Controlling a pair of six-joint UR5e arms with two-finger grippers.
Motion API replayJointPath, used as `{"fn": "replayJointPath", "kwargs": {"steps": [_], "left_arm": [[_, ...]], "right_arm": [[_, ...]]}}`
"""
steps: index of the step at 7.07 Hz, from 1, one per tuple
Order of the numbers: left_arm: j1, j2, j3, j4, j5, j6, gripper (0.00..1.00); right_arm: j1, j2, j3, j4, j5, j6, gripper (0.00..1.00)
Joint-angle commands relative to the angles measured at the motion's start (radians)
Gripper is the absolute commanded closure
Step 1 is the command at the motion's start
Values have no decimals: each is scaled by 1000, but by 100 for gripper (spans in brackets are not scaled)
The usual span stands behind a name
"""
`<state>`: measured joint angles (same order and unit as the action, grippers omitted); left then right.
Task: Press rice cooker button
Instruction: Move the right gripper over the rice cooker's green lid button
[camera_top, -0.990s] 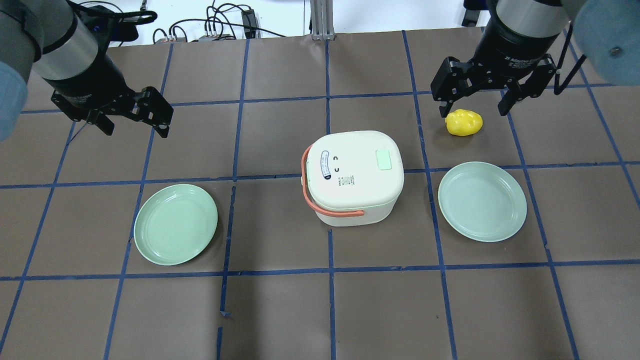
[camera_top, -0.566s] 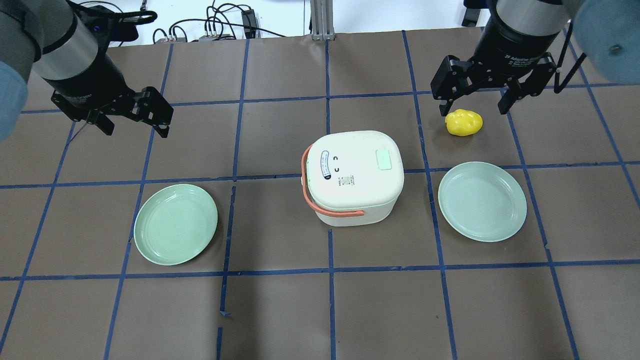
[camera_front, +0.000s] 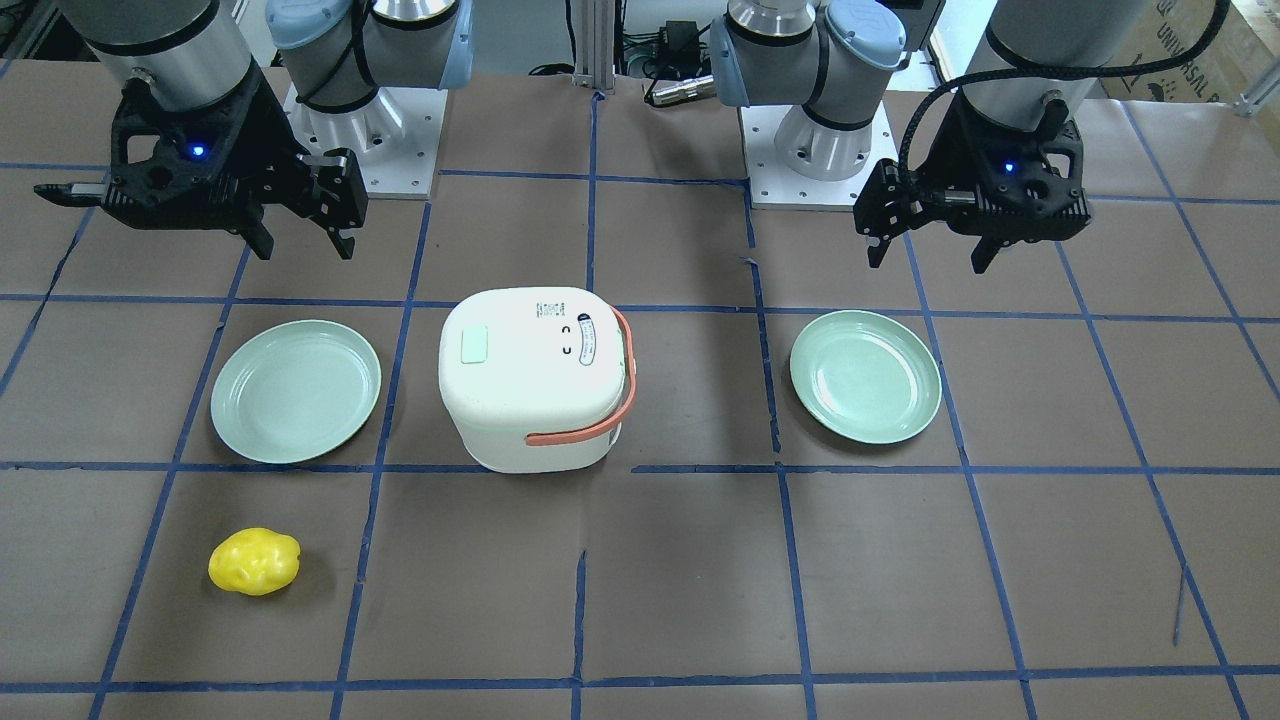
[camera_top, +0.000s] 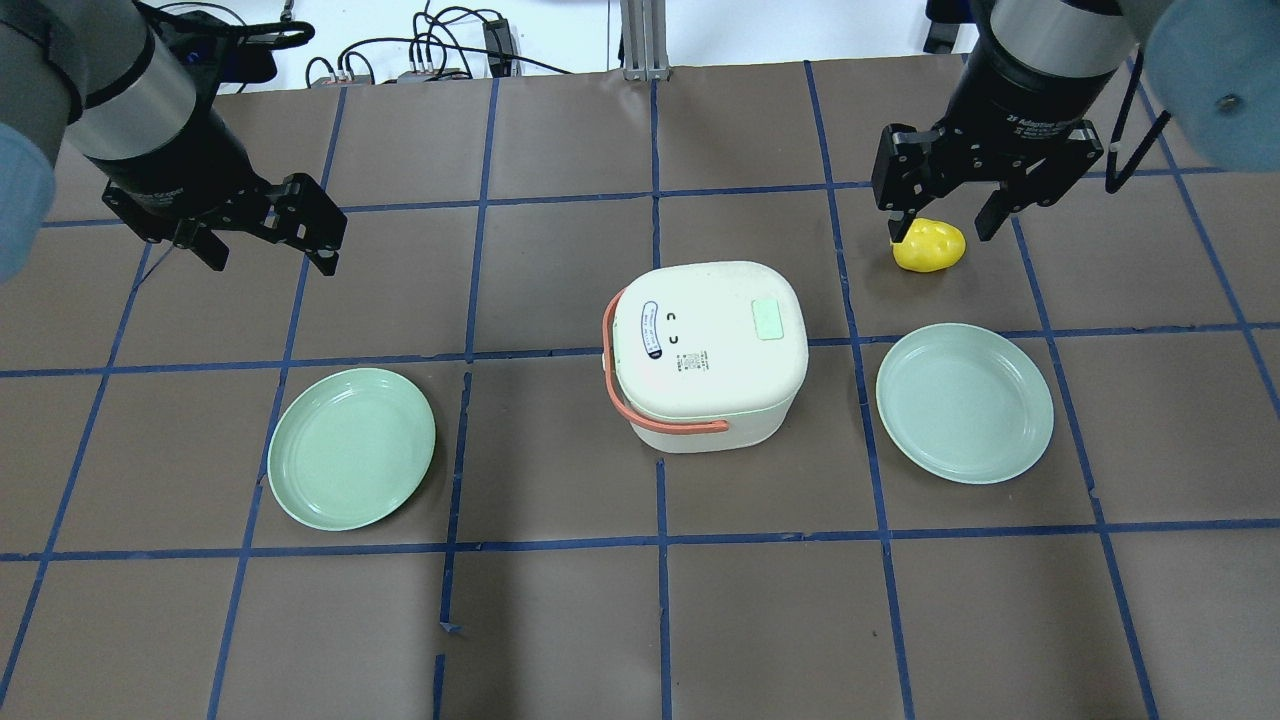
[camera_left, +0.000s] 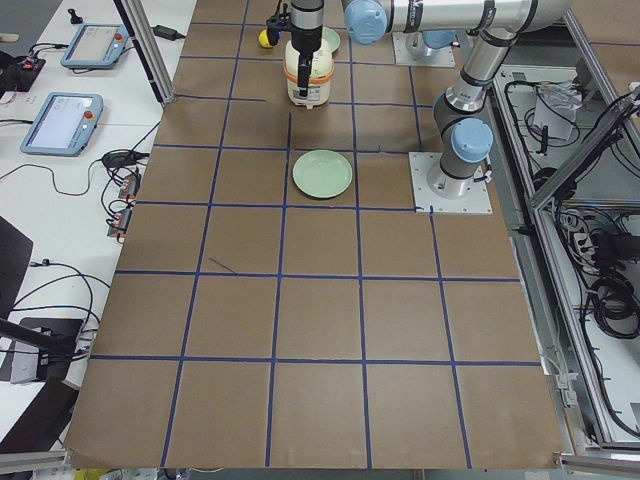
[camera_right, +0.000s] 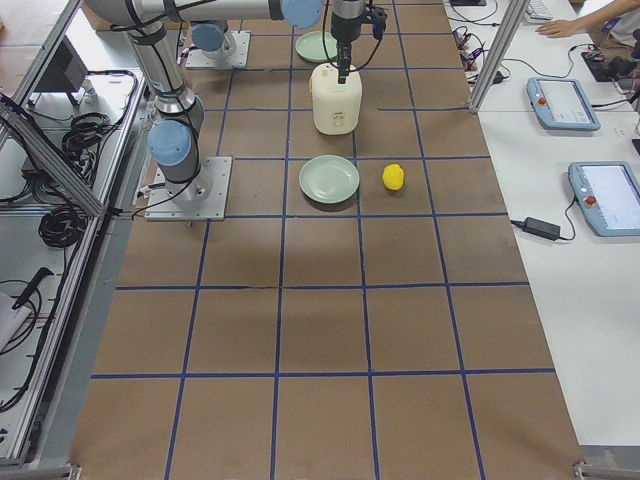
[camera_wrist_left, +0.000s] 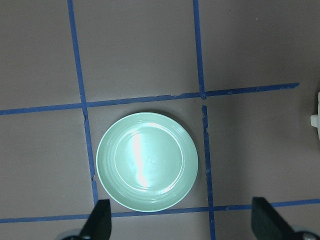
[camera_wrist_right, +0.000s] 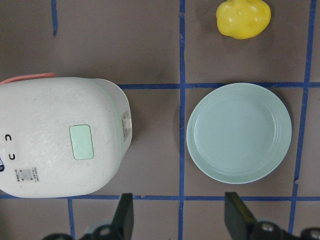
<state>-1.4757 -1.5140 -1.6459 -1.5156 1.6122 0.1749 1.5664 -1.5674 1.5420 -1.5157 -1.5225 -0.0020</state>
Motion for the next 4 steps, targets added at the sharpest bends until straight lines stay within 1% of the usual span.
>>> {"fn": "replayJointPath", "kwargs": {"steps": [1,3,4], "left_arm": [[0,0,0,0,0,0,0],[0,0,0,0,0,0,0],[0,0,0,0,0,0,0]], "right_arm": [[9,6,0,9,18,25,94],[38,20,1,-7,111,52,94],[82,39,3,-18,105,66,94]]}}
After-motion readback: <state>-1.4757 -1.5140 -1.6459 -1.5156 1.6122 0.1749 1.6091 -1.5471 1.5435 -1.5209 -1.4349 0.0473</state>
